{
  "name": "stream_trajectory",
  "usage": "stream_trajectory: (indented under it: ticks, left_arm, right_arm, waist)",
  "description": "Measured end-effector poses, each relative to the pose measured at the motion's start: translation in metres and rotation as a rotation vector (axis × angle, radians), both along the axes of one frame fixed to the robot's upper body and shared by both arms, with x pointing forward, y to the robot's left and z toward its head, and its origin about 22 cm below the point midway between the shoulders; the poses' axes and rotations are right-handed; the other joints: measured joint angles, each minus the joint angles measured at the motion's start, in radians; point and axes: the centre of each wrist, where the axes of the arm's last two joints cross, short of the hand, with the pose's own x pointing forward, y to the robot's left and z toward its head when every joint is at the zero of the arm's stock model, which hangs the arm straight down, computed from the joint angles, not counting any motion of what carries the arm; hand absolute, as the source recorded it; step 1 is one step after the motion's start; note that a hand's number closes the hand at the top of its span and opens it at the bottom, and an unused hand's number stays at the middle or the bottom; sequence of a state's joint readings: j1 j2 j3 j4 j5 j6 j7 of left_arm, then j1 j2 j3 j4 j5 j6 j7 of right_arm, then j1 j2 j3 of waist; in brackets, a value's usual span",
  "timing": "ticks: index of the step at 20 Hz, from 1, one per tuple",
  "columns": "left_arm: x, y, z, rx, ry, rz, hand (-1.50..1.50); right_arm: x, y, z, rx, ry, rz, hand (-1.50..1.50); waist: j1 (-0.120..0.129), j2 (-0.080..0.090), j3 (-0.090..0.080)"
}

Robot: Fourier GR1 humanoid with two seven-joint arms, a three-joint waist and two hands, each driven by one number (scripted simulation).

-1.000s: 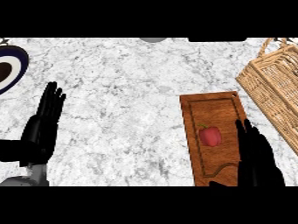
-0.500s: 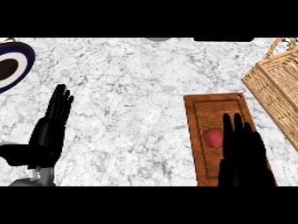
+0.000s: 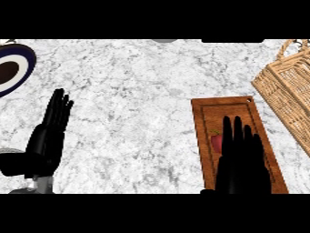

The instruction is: Pick the bell pepper from the cutting board and place it in the basket

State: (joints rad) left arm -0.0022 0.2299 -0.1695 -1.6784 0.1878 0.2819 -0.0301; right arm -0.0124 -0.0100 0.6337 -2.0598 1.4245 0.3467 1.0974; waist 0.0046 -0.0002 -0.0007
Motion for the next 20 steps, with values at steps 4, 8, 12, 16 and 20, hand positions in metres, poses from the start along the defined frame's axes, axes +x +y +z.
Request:
stream_trajectory:
  ticks: [4,8,12,16,20]
  left_arm:
    - [0.004,-0.004,0.004,0.002,0.000,0.003,0.00]
    - [0.004,-0.003,0.001,0.002,-0.001,0.004,0.00]
    - [0.002,-0.002,-0.002,0.002,0.006,-0.003,0.00]
    - [0.006,-0.009,-0.001,-0.003,0.003,0.004,0.00]
    - [0.007,-0.005,-0.001,-0.001,-0.002,0.006,0.00]
  right_arm:
    - [0.007,0.000,-0.012,0.000,0.015,-0.001,-1.50]
    - [0.010,0.000,-0.017,0.004,0.013,-0.001,-1.50]
    - [0.019,-0.005,-0.028,-0.017,0.009,-0.027,-1.50]
    - [0.023,-0.004,-0.042,-0.033,0.002,-0.045,-1.50]
    - [0.031,-0.007,-0.042,-0.024,-0.007,-0.059,-1.50]
  waist:
    - [-0.003,0.000,0.000]
    - [-0.004,0.000,0.001]
    - [-0.004,0.000,0.001]
    - [-0.004,0.000,0.001]
    - [-0.004,0.000,0.001]
